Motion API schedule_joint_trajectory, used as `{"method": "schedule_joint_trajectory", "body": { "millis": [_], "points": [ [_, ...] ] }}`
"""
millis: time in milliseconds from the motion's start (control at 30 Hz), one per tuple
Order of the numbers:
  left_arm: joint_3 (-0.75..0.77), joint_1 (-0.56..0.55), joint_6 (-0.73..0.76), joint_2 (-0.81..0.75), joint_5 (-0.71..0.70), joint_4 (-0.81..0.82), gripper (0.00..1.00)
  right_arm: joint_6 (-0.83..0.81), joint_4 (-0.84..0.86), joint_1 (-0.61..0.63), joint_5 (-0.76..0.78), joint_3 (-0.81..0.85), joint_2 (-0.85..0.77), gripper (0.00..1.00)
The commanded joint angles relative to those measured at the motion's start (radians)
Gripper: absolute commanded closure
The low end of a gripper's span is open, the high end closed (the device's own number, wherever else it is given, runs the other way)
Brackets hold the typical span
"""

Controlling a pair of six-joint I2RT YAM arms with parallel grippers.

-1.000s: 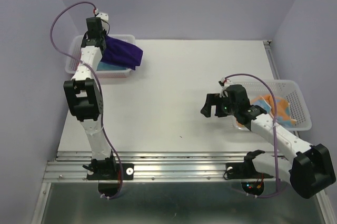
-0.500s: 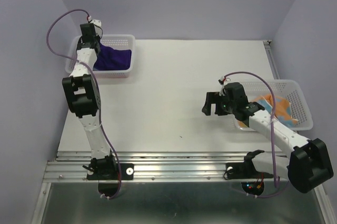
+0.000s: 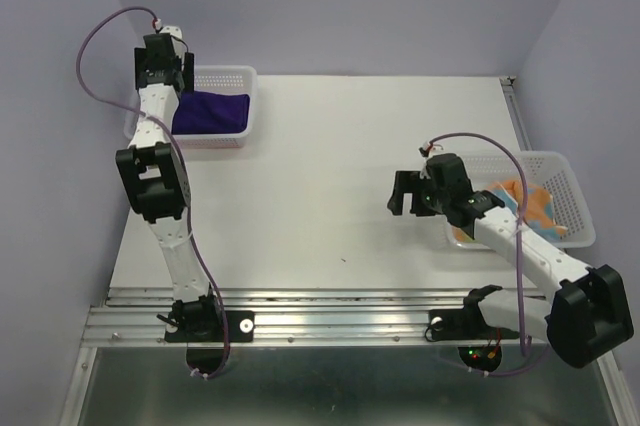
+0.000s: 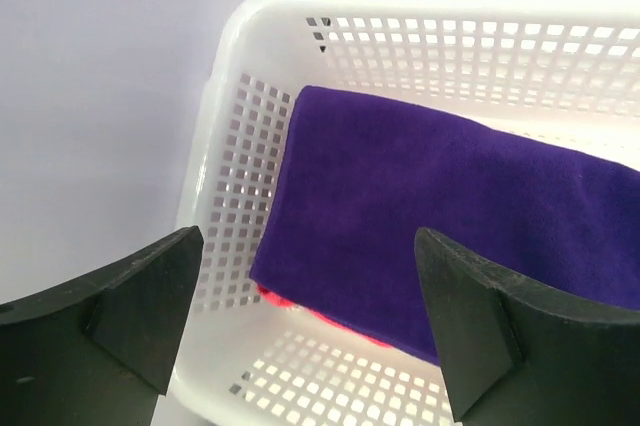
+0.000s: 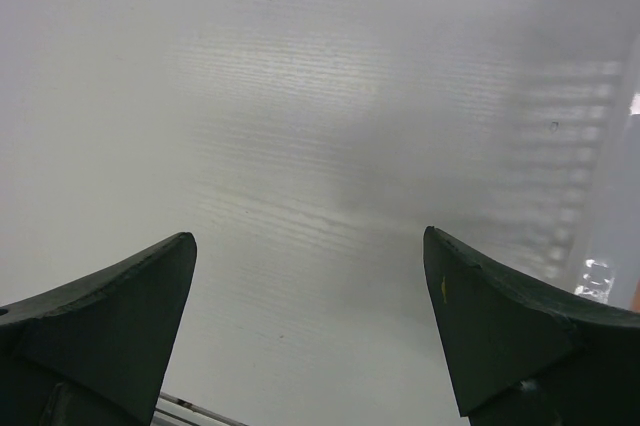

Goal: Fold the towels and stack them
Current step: Neatly place the folded towel into the bin, then grab crumpled towel

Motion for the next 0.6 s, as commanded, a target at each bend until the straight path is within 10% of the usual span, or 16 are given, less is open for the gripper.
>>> {"method": "schedule_joint_trajectory", "body": {
  "millis": [0, 233, 567],
  "points": [
    [0.057, 0.006, -0.126, -0.175, 0.029, -0.045, 0.01, 0.047, -0.025, 0.005, 0.11, 0.123, -0.054, 0.0],
    [-0.188, -0.01, -0.428, -0.499, 0.424, 0.045, 0.01, 0.211, -0.158, -0.023, 0.448, 0.209, -0.077, 0.0],
    [-1.027, -0.406, -0.637, -1.012, 0.321, 0.395, 0.01, 0.299, -0.285, -0.573, 0.409, 0.141, -0.116, 0.0]
  ]
}}
